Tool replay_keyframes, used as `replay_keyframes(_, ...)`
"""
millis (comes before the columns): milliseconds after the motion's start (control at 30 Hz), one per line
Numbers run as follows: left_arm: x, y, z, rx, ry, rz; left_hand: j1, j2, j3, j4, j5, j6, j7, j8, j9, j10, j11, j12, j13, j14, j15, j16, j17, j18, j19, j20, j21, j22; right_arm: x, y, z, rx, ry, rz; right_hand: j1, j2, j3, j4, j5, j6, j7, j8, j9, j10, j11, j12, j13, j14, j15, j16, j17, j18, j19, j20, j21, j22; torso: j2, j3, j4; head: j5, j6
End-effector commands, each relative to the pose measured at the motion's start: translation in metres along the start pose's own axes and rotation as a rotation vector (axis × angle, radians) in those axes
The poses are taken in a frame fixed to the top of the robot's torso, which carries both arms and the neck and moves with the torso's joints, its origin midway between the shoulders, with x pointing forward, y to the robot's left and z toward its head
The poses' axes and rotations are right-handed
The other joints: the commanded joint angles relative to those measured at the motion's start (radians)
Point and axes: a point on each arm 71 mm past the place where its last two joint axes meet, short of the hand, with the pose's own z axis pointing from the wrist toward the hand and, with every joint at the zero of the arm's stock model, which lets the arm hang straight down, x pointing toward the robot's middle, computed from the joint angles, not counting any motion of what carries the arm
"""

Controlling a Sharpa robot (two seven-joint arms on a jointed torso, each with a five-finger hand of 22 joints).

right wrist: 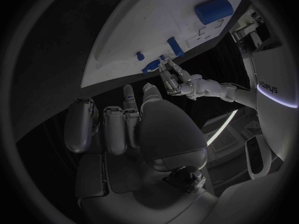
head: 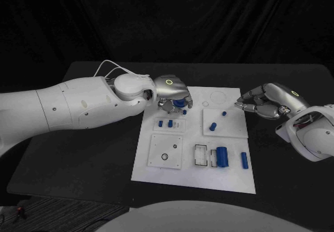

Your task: Assemble the parts on the task board

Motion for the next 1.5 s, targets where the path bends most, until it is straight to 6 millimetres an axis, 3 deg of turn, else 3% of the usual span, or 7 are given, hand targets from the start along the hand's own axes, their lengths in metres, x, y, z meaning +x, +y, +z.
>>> replay_keyframes(33,0.004,-0.002,0.002,0.005,0.028,0.001,0.005,-0.003,0.012,-0.002,0.006,0.011,0.002,-0.003,-0.003,0.016,0.000,-0.005,-0.003,0.002,-0.001,0.003,-0.003,-0.004,0.008,0.000,0.006,0.167,0.000,0.000,-0.001,0.005,-0.002,0.000,0.010,0.003,0.004,0.001,0.001,0.000,0.000,-0.002,0.000,0.067,-0.016,-0.004,-0.039,0.068,-0.008,0.000,0.042,-0.004,0.009,-0.003,-0.003,0.187,0.000,0.0005,-0.0015,0.000,0.000)
replay_keyframes(467,0.014,-0.003,0.008,-0.001,0.046,-0.012,-0.001,-0.008,0.051,-0.013,0.001,0.026,-0.003,-0.009,-0.012,0.049,0.003,-0.033,-0.024,-0.011,0.000,-0.010,-0.029,-0.001,0.002,-0.001,-0.006,0.163,0.001,-0.001,-0.001,0.011,0.007,-0.002,0.010,0.003,0.004,0.001,0.001,0.000,0.000,-0.002,0.000,0.067,-0.016,-0.004,-0.039,0.068,-0.008,0.000,0.042,-0.004,0.009,-0.003,-0.003,0.187,0.000,0.0005,-0.0018,-0.001,0.000)
replay_keyframes(833,0.020,-0.005,0.009,-0.003,0.056,-0.022,0.002,-0.003,0.078,-0.035,-0.008,0.077,0.013,0.014,-0.005,0.095,-0.003,-0.037,-0.029,-0.010,-0.002,-0.008,-0.035,-0.002,0.003,-0.001,-0.003,0.164,0.001,-0.002,0.000,0.016,0.011,0.002,0.011,0.004,0.005,0.002,0.003,0.001,0.000,-0.002,0.000,0.067,-0.016,-0.004,-0.039,0.068,-0.008,-0.001,0.041,-0.004,0.009,-0.003,-0.004,0.187,0.000,-0.0001,-0.0003,-0.005,0.000)
replay_keyframes(1133,0.019,-0.007,0.008,0.024,0.002,-0.012,0.010,0.025,0.110,-0.062,-0.003,0.153,0.043,0.041,0.004,0.187,0.012,-0.050,-0.042,-0.003,0.011,-0.012,-0.056,-0.009,0.024,-0.003,0.031,0.174,0.002,-0.004,0.000,0.029,0.015,0.011,0.015,0.005,0.008,0.000,0.005,0.003,-0.001,-0.002,0.000,0.066,-0.016,-0.005,-0.040,0.067,-0.008,-0.002,0.038,-0.003,0.007,-0.003,-0.008,0.186,-0.001,0.0001,-0.0007,-0.004,0.000)
replay_keyframes(1200,0.018,-0.008,0.007,0.034,-0.024,-0.006,0.016,0.032,0.114,-0.075,0.013,0.194,0.047,0.056,0.011,0.235,0.011,-0.051,-0.046,0.010,0.010,-0.006,-0.052,-0.014,0.039,-0.005,0.057,0.181,0.002,-0.004,0.000,0.032,0.016,0.014,0.016,0.006,0.008,0.000,0.005,0.003,-0.001,-0.002,0.000,0.066,-0.016,-0.006,-0.040,0.067,-0.008,-0.002,0.038,-0.003,0.007,-0.003,-0.008,0.186,-0.001,-0.0001,-0.0001,-0.005,0.000)
replay_keyframes(1333,0.016,-0.009,0.004,0.040,-0.057,0.000,0.021,0.032,0.123,-0.093,0.030,0.212,0.050,0.052,0.010,0.269,0.012,-0.079,-0.065,0.018,0.007,-0.010,-0.065,-0.016,0.046,-0.008,0.066,0.183,0.002,-0.005,0.000,0.036,0.018,0.016,0.016,0.006,0.008,0.000,0.005,0.003,-0.001,-0.002,0.000,0.066,-0.016,-0.006,-0.040,0.067,-0.008,-0.002,0.038,-0.003,0.007,-0.003,-0.008,0.186,-0.001,0.0000,0.0007,-0.006,0.000)
replay_keyframes(1500,0.015,-0.009,-0.005,0.025,-0.064,-0.005,0.016,0.031,0.129,-0.099,-0.016,0.200,0.050,0.027,-0.001,0.271,0.014,-0.125,-0.093,0.016,0.006,-0.023,-0.088,-0.014,0.043,-0.010,0.057,0.180,0.002,-0.006,0.001,0.041,0.021,0.016,0.017,0.006,0.009,0.000,0.005,0.003,-0.001,-0.002,0.000,0.066,-0.016,-0.006,-0.040,0.067,-0.008,-0.002,0.038,-0.003,0.006,-0.003,-0.010,0.185,-0.003,0.0003,0.0017,-0.006,0.000)
